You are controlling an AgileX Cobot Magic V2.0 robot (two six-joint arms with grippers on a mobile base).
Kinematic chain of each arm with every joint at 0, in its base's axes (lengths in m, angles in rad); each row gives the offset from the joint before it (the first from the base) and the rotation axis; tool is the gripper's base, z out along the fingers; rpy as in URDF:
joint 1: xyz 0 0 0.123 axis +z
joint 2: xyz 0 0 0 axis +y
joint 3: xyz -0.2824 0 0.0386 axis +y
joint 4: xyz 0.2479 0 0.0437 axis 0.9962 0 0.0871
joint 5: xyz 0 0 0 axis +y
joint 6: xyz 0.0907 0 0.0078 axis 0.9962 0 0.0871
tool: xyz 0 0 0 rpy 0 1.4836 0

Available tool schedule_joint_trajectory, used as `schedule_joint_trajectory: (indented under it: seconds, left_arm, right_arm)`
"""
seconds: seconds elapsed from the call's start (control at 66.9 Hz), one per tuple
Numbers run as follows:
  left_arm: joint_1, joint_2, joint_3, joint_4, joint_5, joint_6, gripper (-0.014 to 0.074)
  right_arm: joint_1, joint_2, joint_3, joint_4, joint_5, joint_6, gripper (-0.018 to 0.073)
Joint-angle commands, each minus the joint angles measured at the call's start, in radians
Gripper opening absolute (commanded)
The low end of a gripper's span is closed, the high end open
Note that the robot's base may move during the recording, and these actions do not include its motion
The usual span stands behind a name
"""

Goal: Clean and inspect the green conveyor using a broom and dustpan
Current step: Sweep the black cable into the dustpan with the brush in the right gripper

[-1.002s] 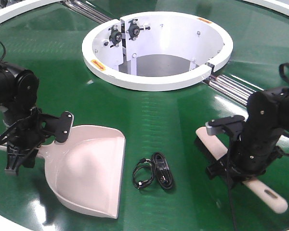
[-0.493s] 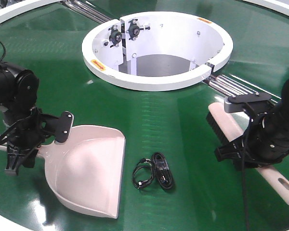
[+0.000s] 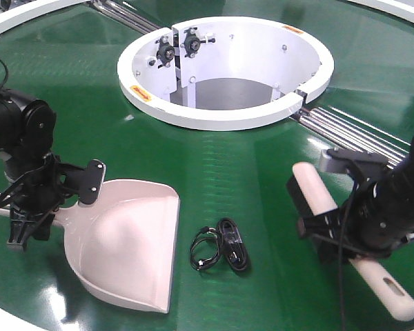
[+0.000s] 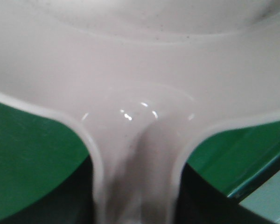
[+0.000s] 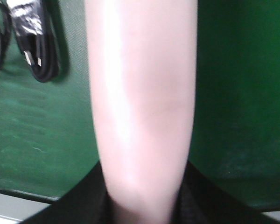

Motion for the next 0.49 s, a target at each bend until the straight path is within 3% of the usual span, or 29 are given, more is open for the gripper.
schedule_joint_trajectory:
  seconds: [0.0, 0.135, 0.284, 0.478]
  left_arm:
    - [-0.004, -0.045, -0.027, 0.004, 0.002, -0.010, -0.0008]
    - [-0.004, -0.045, -0.027, 0.004, 0.002, -0.010, -0.0008]
    - [-0.004, -0.045, -0.027, 0.004, 0.002, -0.010, -0.0008]
    - [-0.004, -0.045, -0.027, 0.004, 0.002, -0.010, -0.0008]
  right_arm:
    - [0.001, 0.004, 0.008, 0.015, -0.037, -0.003, -0.0003]
    - [0.020, 0.042, 0.009, 0.042, -0.044, -0.003, -0.0002]
    - [0.104, 0.096, 0.002, 0.059, -0.066, -0.002, -0.0002]
    - [0.170, 0.199, -0.051, 0.036, -0.066, 0.065, -0.0002]
